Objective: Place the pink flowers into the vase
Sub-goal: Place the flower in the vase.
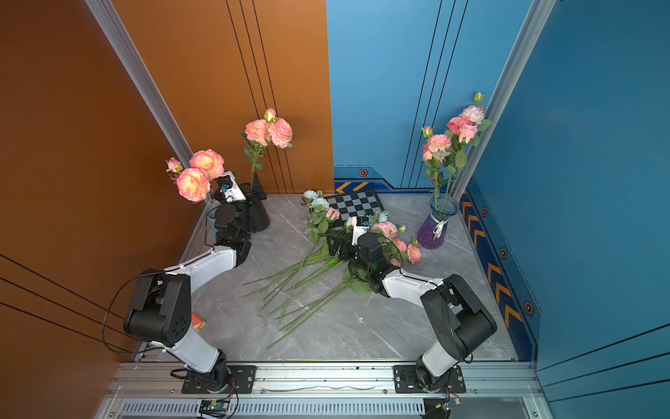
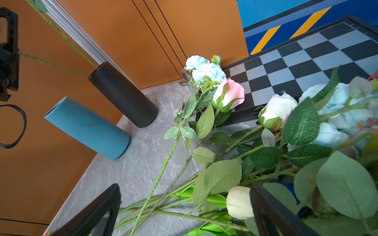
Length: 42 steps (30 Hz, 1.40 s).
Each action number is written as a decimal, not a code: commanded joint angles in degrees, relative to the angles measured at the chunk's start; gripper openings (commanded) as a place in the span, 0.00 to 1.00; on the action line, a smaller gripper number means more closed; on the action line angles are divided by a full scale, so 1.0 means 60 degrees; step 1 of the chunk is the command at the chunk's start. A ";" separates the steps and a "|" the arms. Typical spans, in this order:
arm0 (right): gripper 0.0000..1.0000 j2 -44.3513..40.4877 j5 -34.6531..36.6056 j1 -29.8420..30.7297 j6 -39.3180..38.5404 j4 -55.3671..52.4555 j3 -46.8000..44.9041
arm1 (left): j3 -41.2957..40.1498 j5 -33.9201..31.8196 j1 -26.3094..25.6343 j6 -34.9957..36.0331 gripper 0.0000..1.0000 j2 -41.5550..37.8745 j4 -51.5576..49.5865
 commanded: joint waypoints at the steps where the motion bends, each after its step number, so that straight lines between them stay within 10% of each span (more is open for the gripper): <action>1: 1.00 0.0079 -0.0118 0.0073 0.0106 -0.0122 0.0227 | -0.0178 0.0075 0.0070 -0.0061 0.99 -0.0006 0.0179; 19: 1.00 0.0144 -0.0088 0.0177 0.0137 -0.0316 0.0424 | -0.0858 0.0309 0.0020 -0.0147 0.98 -0.0296 0.0174; 42: 1.00 0.1440 0.0554 0.0031 -0.0132 -0.7502 0.4519 | -0.2467 -0.0046 -0.0826 -0.0281 0.99 -0.1058 0.0150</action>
